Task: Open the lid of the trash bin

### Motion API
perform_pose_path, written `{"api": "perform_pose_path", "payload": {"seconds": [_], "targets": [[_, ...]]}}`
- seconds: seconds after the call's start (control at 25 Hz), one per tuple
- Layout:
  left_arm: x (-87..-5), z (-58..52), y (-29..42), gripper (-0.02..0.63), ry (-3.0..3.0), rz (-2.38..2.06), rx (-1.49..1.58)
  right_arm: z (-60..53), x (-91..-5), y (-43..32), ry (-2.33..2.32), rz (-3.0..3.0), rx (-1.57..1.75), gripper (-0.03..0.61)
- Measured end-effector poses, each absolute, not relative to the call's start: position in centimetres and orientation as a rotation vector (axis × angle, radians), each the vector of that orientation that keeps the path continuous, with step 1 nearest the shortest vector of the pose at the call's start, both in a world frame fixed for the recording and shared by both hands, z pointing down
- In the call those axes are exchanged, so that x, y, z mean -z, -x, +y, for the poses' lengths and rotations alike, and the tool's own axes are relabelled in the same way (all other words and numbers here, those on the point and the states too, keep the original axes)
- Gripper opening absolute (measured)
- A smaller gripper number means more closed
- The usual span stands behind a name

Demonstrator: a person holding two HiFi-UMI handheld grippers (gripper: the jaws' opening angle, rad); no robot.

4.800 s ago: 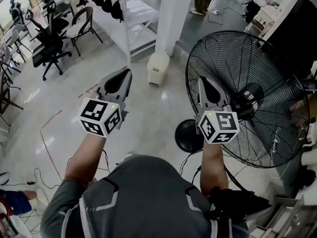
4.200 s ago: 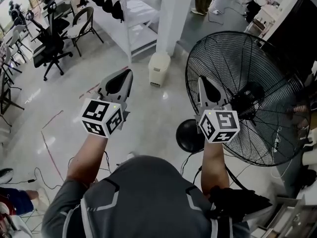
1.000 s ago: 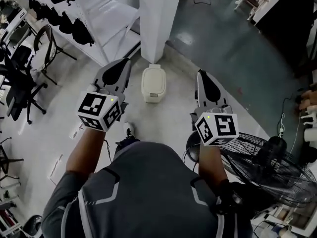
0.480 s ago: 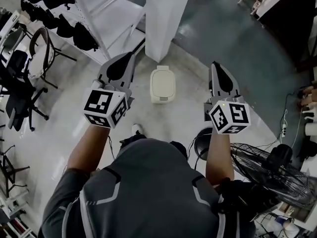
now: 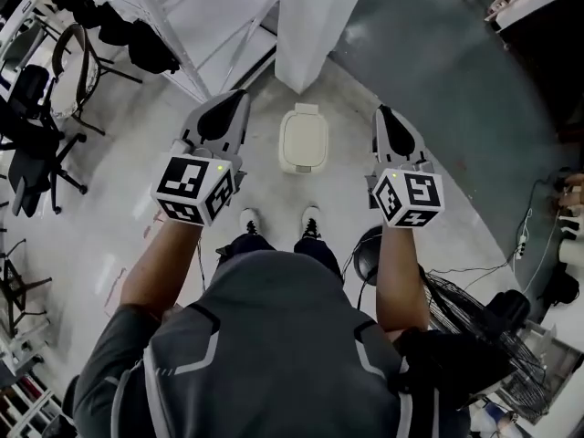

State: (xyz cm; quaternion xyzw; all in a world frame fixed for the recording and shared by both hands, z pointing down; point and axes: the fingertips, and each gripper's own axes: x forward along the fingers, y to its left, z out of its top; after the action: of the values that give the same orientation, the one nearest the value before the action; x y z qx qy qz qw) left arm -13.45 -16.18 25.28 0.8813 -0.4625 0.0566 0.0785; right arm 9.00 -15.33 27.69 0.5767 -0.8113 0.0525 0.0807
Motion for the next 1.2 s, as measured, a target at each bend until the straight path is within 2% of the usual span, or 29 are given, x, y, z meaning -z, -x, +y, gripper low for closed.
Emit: {"api": "perform_pose_path", "payload": {"seconds": [0.32,1.2], "targets": [[-32.1,-19.4,12.0,0.009,-2.543,-1.337,-0.31,-19.2,-35.0,-8.7,-1.612,-2.39,-0.302,0.031],[-55.1,-20.0,7.8,0.009,-2.53,-1.139,-0.626,-20.0,-60.8,-6.7,-1.349,-2.19,-0.558,0.029]]}}
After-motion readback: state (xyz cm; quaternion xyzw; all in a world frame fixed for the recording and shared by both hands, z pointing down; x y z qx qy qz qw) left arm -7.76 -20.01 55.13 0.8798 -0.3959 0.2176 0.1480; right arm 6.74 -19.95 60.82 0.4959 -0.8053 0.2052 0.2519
